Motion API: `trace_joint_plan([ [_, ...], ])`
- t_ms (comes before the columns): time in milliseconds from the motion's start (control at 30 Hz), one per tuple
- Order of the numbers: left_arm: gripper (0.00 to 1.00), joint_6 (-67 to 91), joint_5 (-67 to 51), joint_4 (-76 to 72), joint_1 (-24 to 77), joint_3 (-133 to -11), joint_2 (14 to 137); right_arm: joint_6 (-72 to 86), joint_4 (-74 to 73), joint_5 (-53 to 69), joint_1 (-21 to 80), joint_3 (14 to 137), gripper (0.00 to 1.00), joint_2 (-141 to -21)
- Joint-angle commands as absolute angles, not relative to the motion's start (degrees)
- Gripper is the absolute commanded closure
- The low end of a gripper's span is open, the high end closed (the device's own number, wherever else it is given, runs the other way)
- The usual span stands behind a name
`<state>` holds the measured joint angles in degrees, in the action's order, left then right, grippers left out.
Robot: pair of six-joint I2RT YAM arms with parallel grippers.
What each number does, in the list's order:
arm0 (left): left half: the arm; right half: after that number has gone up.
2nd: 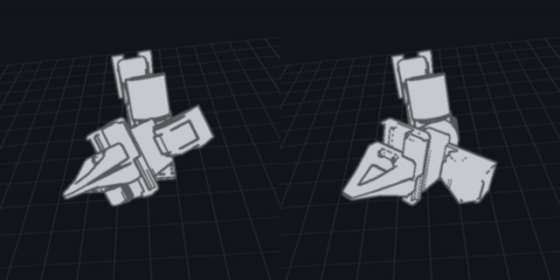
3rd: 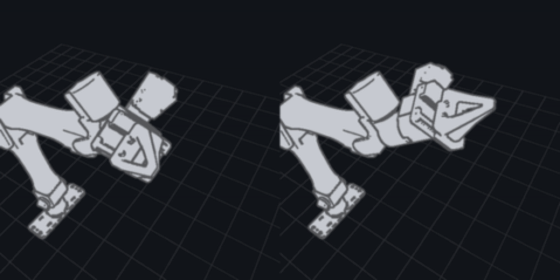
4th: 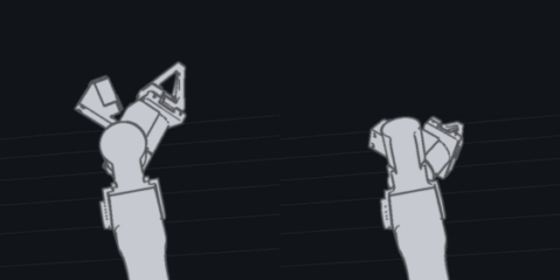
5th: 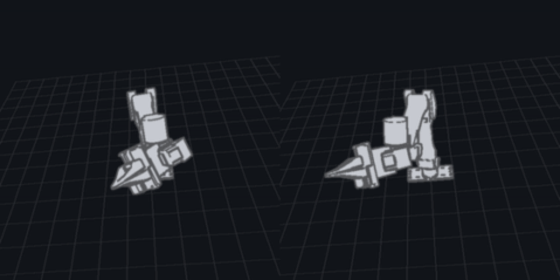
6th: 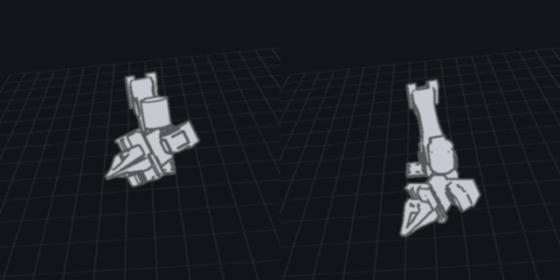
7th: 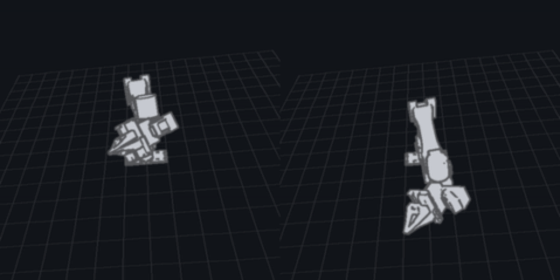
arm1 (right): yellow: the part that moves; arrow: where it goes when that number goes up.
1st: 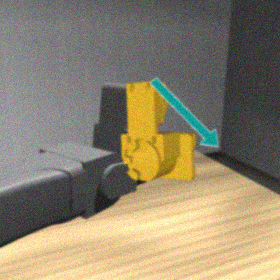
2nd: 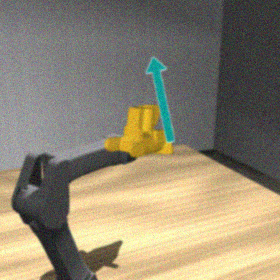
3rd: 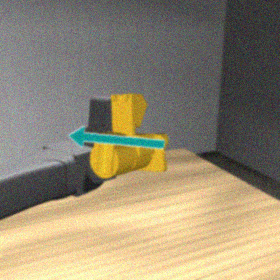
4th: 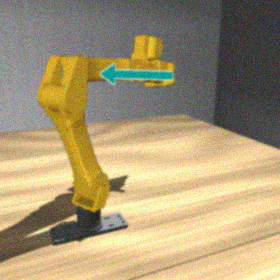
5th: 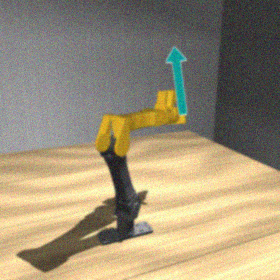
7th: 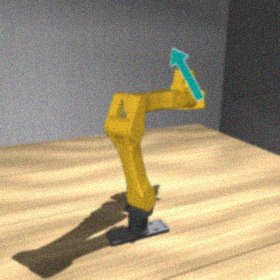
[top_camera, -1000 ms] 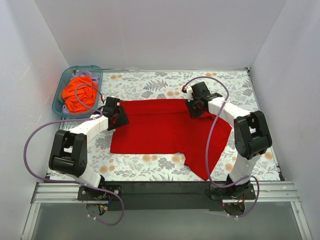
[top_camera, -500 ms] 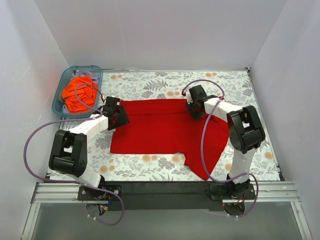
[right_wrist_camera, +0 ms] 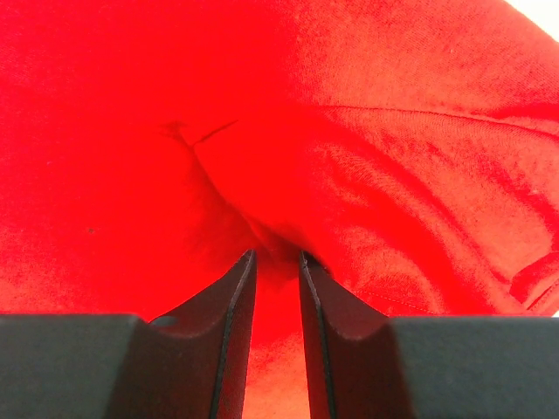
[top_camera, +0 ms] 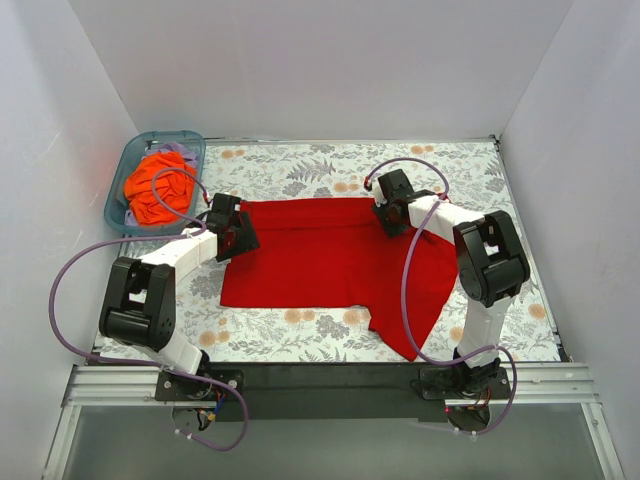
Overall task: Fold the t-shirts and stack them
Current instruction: Fold the tshirt
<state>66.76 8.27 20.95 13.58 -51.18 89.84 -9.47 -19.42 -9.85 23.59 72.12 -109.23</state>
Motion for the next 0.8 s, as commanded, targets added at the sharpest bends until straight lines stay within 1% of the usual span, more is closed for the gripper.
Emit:
trace_joint_plan([
  [0,0.37,66.18,8.09,20.65,13.54,-52.82,89.47,-10.46,-17.58,-10.64,23.2,73.74,0.67,-110.12],
  [167,0.37,66.18,7.73,20.65,13.54,-52.82,89.56,-10.11,-17.05,-8.62,21.8,73.48,0.69,-110.57],
  [433,0.37,66.01,7.47,20.65,13.53,-52.91,89.82,-9.14,-16.61,-1.94,19.16,72.86,0.77,-110.48],
  [533,0.37,65.92,7.38,20.57,13.54,-53.0,89.82,-8.96,-16.79,-0.44,18.63,72.6,0.78,-110.3],
  [633,0.37,65.92,7.3,20.57,13.54,-53.0,89.74,-8.53,-16.79,1.49,18.19,72.51,0.83,-109.86],
  [667,0.37,65.92,7.29,20.65,13.54,-52.91,89.74,-8.44,-16.79,1.67,18.11,72.51,0.86,-109.52],
  [700,0.37,65.92,7.29,20.57,13.54,-53.0,89.82,-8.44,-16.96,1.58,18.11,72.6,0.9,-109.25],
  [767,0.37,65.92,7.29,20.65,13.53,-52.91,89.56,-8.35,-17.49,1.67,18.11,73.03,0.94,-108.46],
])
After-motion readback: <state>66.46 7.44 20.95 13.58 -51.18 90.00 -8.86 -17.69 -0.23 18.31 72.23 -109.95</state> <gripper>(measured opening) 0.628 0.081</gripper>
